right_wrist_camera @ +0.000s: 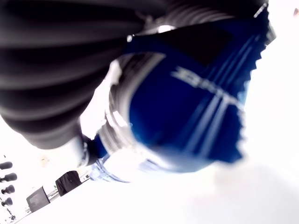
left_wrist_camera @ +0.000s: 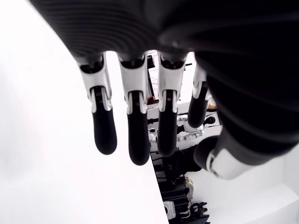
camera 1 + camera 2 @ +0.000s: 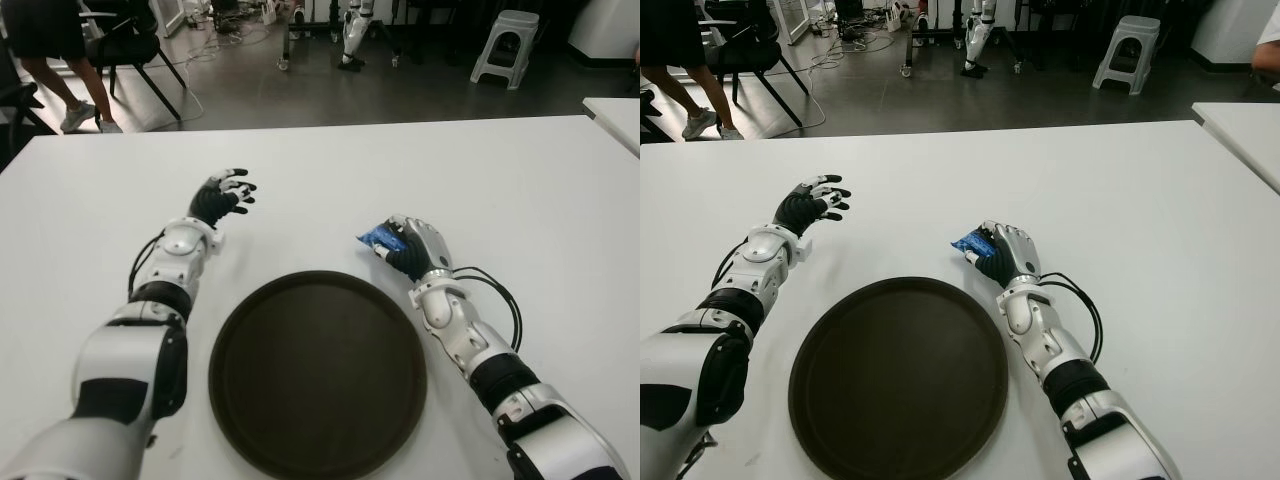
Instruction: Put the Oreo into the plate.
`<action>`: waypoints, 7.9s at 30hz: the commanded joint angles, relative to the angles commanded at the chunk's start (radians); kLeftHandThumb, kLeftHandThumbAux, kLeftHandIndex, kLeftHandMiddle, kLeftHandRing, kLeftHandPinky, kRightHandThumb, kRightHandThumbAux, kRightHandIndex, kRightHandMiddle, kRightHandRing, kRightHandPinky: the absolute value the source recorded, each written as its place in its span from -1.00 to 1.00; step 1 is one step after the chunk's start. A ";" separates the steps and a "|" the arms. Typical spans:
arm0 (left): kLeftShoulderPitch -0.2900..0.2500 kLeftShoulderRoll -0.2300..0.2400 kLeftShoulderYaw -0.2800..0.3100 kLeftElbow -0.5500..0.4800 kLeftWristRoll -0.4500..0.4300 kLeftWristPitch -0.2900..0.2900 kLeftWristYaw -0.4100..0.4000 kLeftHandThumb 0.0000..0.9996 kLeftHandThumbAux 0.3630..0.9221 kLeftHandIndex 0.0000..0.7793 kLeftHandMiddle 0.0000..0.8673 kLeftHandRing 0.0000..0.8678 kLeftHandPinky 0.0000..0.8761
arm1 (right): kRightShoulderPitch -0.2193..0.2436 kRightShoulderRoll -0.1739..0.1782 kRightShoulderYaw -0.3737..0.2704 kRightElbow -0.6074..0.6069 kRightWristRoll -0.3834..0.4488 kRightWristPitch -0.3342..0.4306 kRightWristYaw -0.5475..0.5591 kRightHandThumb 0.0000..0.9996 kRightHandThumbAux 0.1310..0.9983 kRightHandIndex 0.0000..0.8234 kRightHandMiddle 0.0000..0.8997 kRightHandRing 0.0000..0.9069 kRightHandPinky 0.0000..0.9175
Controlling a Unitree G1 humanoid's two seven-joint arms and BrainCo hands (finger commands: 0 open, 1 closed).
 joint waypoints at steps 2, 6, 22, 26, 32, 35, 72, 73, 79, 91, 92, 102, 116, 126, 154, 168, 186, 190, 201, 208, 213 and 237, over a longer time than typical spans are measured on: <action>0.000 0.001 -0.001 0.000 0.001 0.000 0.000 -0.70 0.08 -0.42 -0.20 -0.17 -0.12 | 0.004 0.000 0.000 -0.013 0.000 0.009 0.004 0.68 0.27 -0.06 0.28 0.47 -0.22; 0.001 0.001 -0.002 0.000 0.003 -0.001 0.001 -0.70 0.13 -0.41 -0.21 -0.18 -0.13 | 0.011 -0.001 0.000 -0.035 0.001 0.022 0.011 0.68 0.27 -0.07 0.26 0.46 -0.23; 0.002 0.002 0.000 -0.001 0.001 -0.007 -0.003 -0.73 0.28 -0.42 -0.20 -0.17 -0.11 | 0.018 -0.009 0.007 -0.054 -0.005 0.026 0.016 0.69 0.26 -0.06 0.27 0.52 0.16; 0.002 0.001 0.001 -0.001 0.000 -0.005 -0.004 -0.76 0.28 -0.43 -0.21 -0.18 -0.12 | 0.019 -0.012 0.009 -0.056 -0.004 0.023 0.023 0.69 0.26 -0.05 0.28 0.53 0.19; 0.000 -0.001 0.003 0.001 -0.001 -0.001 -0.004 -0.79 0.35 -0.42 -0.21 -0.18 -0.13 | 0.017 -0.018 0.009 -0.054 -0.004 0.009 0.028 0.69 0.26 -0.04 0.27 0.55 0.21; 0.000 -0.002 0.003 0.001 -0.001 -0.002 -0.003 -0.80 0.33 -0.42 -0.22 -0.18 -0.13 | 0.015 -0.019 0.007 -0.050 -0.004 -0.002 0.018 0.70 0.26 -0.03 0.26 0.57 0.32; 0.000 -0.006 -0.001 0.001 0.004 -0.003 0.001 -0.78 0.28 -0.47 -0.25 -0.22 -0.17 | -0.059 0.076 -0.105 -0.352 0.137 -0.042 0.106 0.70 0.26 -0.02 0.17 0.80 0.76; 0.000 -0.006 -0.001 0.001 0.004 -0.002 0.001 -0.78 0.28 -0.47 -0.25 -0.22 -0.17 | -0.059 0.077 -0.107 -0.352 0.139 -0.046 0.106 0.70 0.26 -0.02 0.16 0.80 0.76; -0.002 -0.009 0.002 0.001 0.001 0.000 0.006 -0.76 0.22 -0.47 -0.24 -0.21 -0.14 | -0.052 0.087 -0.127 -0.362 0.160 -0.067 0.110 0.70 0.26 -0.03 0.16 0.80 0.75; -0.001 -0.012 0.007 0.000 -0.003 0.001 0.005 -0.73 0.17 -0.46 -0.24 -0.19 -0.13 | -0.001 0.129 -0.134 -0.424 0.230 -0.079 0.148 0.70 0.26 -0.04 0.17 0.80 0.73; -0.001 -0.012 0.007 0.000 -0.003 0.001 0.004 -0.73 0.17 -0.46 -0.24 -0.19 -0.13 | 0.008 0.134 -0.129 -0.431 0.231 -0.082 0.151 0.70 0.26 -0.04 0.17 0.80 0.73; -0.001 -0.015 0.006 0.000 -0.001 0.002 0.009 -0.73 0.22 -0.46 -0.23 -0.18 -0.11 | 0.156 0.115 -0.007 -0.671 0.295 0.070 0.444 0.70 0.27 -0.04 0.16 0.78 0.72; -0.001 -0.019 0.007 -0.003 -0.003 -0.004 0.005 -0.78 0.22 -0.46 -0.24 -0.21 -0.15 | 0.135 0.053 -0.026 -0.747 0.467 0.150 0.751 0.70 0.27 -0.05 0.17 0.80 0.73; -0.004 -0.021 0.008 -0.004 -0.007 0.000 -0.002 -0.82 0.22 -0.45 -0.25 -0.23 -0.18 | 0.127 0.036 -0.036 -0.752 0.495 0.172 0.811 0.70 0.27 -0.05 0.18 0.82 0.74; 0.000 -0.020 0.003 -0.004 -0.001 -0.006 0.005 -0.74 0.19 -0.46 -0.25 -0.23 -0.17 | 0.107 0.050 -0.094 -0.742 0.662 0.282 0.902 0.70 0.27 -0.03 0.12 0.72 0.71; 0.000 -0.019 0.005 -0.002 -0.002 0.000 0.004 -0.72 0.15 -0.46 -0.25 -0.23 -0.16 | 0.104 0.044 -0.103 -0.751 0.697 0.339 0.918 0.70 0.27 -0.02 0.10 0.69 0.69; 0.002 -0.016 -0.001 0.000 0.005 -0.006 0.007 -0.75 0.19 -0.45 -0.22 -0.18 -0.13 | 0.086 0.110 -0.204 -0.734 0.966 0.398 1.034 0.71 0.26 0.01 0.08 0.66 0.66; 0.002 -0.016 0.000 0.000 0.003 -0.008 0.009 -0.75 0.20 -0.44 -0.22 -0.17 -0.13 | 0.088 0.107 -0.209 -0.744 0.992 0.404 1.050 0.71 0.26 0.02 0.08 0.65 0.66; 0.001 -0.020 0.002 -0.001 0.000 -0.008 0.010 -0.74 0.22 -0.47 -0.24 -0.21 -0.13 | 0.097 0.088 -0.197 -0.782 1.009 0.399 1.059 0.71 0.26 0.02 0.08 0.65 0.66; 0.000 -0.019 0.003 0.000 -0.002 -0.003 0.004 -0.74 0.17 -0.47 -0.24 -0.20 -0.12 | 0.099 0.026 -0.124 -0.810 0.852 0.307 1.036 0.71 0.26 0.01 0.09 0.66 0.67; 0.000 -0.019 0.003 0.000 -0.001 -0.003 0.003 -0.72 0.18 -0.47 -0.24 -0.20 -0.12 | 0.104 0.006 -0.095 -0.805 0.801 0.273 1.040 0.71 0.26 0.00 0.09 0.67 0.67; -0.001 -0.021 0.000 -0.001 0.001 -0.002 0.008 -0.70 0.25 -0.46 -0.22 -0.17 -0.08 | 0.112 -0.063 0.109 -0.803 0.474 0.262 0.975 0.70 0.27 -0.03 0.12 0.71 0.70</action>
